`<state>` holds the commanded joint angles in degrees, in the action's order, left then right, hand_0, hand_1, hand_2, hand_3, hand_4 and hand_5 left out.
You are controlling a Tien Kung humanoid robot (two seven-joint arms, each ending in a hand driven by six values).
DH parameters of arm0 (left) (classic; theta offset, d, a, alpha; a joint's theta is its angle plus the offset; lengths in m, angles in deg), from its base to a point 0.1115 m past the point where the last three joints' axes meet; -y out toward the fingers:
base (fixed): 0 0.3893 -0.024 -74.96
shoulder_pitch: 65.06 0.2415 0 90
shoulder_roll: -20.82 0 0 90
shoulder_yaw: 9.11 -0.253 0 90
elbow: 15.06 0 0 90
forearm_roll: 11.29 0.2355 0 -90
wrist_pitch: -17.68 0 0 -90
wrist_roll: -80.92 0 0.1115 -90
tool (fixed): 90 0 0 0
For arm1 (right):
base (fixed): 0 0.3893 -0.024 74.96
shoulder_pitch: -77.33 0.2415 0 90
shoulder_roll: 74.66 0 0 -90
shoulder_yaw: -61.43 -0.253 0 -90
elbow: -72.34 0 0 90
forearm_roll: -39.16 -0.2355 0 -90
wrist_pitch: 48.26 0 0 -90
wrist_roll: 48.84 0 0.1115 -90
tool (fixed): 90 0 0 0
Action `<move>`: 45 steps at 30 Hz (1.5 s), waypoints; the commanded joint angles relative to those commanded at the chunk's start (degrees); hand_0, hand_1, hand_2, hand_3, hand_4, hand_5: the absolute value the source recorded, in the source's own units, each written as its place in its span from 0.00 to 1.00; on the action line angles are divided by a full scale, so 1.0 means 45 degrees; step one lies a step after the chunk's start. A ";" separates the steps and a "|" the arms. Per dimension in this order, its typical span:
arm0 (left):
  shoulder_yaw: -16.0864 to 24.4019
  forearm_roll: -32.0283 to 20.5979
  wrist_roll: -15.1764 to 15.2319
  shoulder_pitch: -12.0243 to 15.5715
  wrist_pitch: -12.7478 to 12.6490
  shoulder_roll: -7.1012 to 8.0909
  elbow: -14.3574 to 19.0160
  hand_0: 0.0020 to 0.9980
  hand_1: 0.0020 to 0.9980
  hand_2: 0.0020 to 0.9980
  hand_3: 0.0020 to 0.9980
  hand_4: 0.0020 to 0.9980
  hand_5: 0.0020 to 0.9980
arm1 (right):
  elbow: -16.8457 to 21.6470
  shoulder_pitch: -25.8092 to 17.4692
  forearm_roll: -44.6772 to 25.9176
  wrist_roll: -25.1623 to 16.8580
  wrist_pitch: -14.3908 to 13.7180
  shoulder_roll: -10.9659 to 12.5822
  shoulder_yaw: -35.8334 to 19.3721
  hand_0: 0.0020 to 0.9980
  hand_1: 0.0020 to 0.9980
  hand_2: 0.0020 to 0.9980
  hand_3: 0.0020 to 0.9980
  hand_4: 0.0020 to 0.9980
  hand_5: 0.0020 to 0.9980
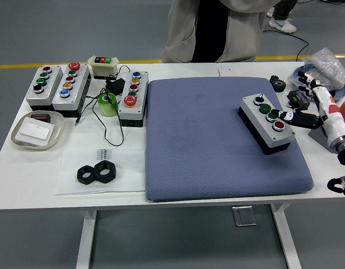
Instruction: Pick up the button,place it on the desk,press the button,press the button
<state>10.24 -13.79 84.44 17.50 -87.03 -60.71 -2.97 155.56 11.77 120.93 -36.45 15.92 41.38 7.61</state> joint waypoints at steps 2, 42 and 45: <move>0.0008 0.0012 -0.0004 0.0000 -0.0001 0.0000 0.0000 0.76 0.83 0.86 0.83 0.63 1.00 | -0.0021 0.0043 0.0562 0.0100 -0.0033 -0.0068 0.0064 1.00 0.95 1.00 1.00 1.00 0.19; 0.0026 -0.0053 -0.0020 -0.0049 -0.0031 0.0040 0.0002 0.75 0.83 0.86 0.83 0.63 1.00 | -0.4358 0.1970 0.3342 0.2993 0.0435 -0.2523 0.1499 0.98 0.86 0.94 0.96 1.00 0.21; 0.0028 -0.0055 -0.0019 -0.0054 -0.0032 0.0039 -0.0001 0.75 0.83 0.86 0.83 0.63 1.00 | -0.4435 0.2044 0.3426 0.3111 0.0549 -0.2533 0.1489 0.96 0.81 0.90 0.94 1.00 0.21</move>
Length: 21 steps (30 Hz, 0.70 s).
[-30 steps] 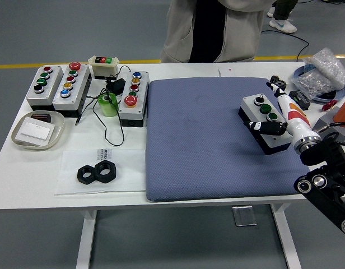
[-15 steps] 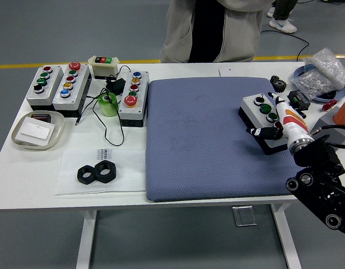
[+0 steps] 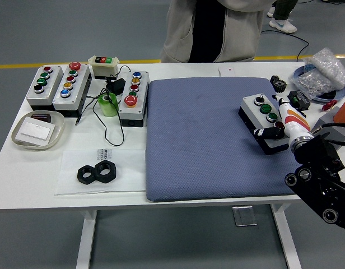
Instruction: Pick up the button,place it on the desk,press the button,press the button
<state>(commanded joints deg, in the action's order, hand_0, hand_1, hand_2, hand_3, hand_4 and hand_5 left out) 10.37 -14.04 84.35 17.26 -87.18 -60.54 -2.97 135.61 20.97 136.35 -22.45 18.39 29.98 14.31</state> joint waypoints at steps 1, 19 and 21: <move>-0.0002 -0.0001 0.0000 -0.0001 0.0000 0.0001 0.0000 0.75 0.83 0.86 0.83 0.63 1.00 | -0.0027 0.0018 0.0020 0.0024 0.0019 -0.0003 -0.0003 0.96 0.81 0.90 0.94 1.00 0.21; -0.0004 -0.0003 -0.0001 -0.0007 0.0000 0.0001 0.0000 0.75 0.83 0.86 0.83 0.63 1.00 | -0.0716 0.0330 0.0230 0.0353 0.0837 -0.0083 0.0010 0.84 0.67 0.78 0.88 1.00 0.20; -0.0001 -0.0002 -0.0002 -0.0008 0.0000 0.0001 -0.0002 0.75 0.83 0.86 0.83 0.63 1.00 | -0.0697 0.0325 0.0265 0.0370 0.0843 -0.0072 0.0021 0.84 0.67 0.78 0.88 1.00 0.20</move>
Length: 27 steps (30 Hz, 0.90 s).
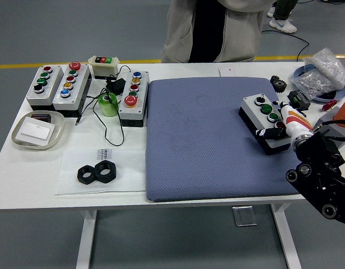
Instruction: Pick up the button,place it on the desk,press the button,press the button
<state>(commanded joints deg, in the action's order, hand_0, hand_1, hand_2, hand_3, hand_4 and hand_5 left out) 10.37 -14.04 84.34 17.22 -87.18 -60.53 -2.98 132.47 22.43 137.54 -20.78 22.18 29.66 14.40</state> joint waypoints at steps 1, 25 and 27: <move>0.0006 0.0003 -0.0001 0.0000 -0.0002 -0.0002 -0.0002 0.75 0.83 0.86 0.83 0.63 1.00 | 0.0020 -0.0004 0.0001 0.0007 -0.0016 0.0009 0.0003 0.84 0.67 0.78 0.88 1.00 0.20; 0.0163 0.0282 -0.0073 0.0058 -0.0011 -0.0006 -0.0019 0.75 0.83 0.86 0.83 0.63 1.00 | 0.1277 -0.0166 0.0047 -0.0611 0.0663 0.1301 0.1030 0.41 0.47 0.66 0.81 0.96 0.15; 0.0180 0.0305 -0.0078 0.0067 -0.0012 -0.0008 -0.0020 0.76 0.83 0.86 0.83 0.63 1.00 | 0.1292 -0.0174 0.0103 -0.0610 0.0657 0.1339 0.1060 0.35 0.42 0.62 0.78 0.94 0.14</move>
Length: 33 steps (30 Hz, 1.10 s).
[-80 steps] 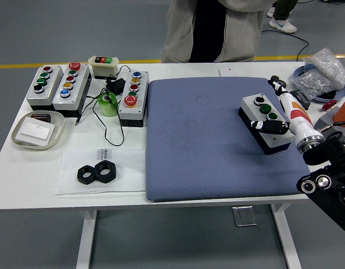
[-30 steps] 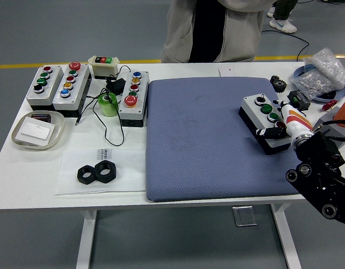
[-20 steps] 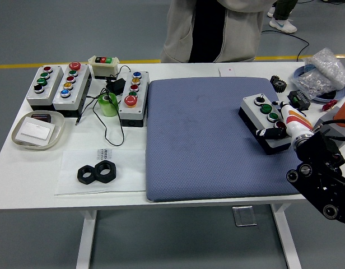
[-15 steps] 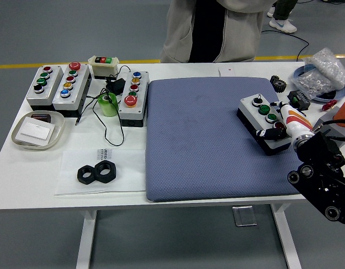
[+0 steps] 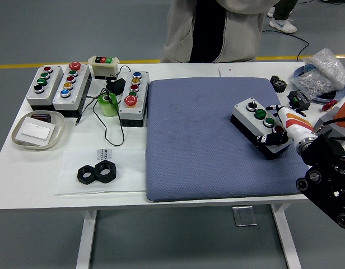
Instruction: Pick up the button,place it on the desk,press the button,press the button
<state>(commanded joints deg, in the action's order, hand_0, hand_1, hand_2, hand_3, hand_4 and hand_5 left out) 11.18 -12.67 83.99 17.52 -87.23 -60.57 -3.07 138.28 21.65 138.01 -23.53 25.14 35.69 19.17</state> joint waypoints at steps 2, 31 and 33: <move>0.0018 0.0023 -0.0006 0.0010 -0.0003 -0.0006 -0.0002 0.76 0.83 0.86 0.83 0.63 1.00 | 0.0062 -0.0011 0.0078 0.0007 -0.0024 0.0042 0.0019 0.35 0.42 0.62 0.78 0.94 0.14; -0.0111 -0.0182 0.0046 -0.0045 0.0019 -0.0014 -0.0015 0.76 0.83 0.86 0.83 0.63 1.00 | 0.1570 -0.0028 -0.0781 -0.5811 0.0421 0.1829 0.1356 0.33 0.38 0.54 0.73 0.89 0.08; -0.0101 -0.0168 0.0043 -0.0041 0.0020 -0.0020 -0.0015 0.76 0.83 0.86 0.83 0.63 1.00 | 0.1491 0.0075 -0.1255 -0.6773 0.0312 0.1963 0.1616 0.33 0.38 0.54 0.73 0.89 0.08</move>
<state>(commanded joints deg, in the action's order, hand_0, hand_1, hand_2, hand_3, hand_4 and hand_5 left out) 10.72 -13.43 84.18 17.34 -87.14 -60.66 -3.14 144.99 21.98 132.36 -54.01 26.54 44.52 26.44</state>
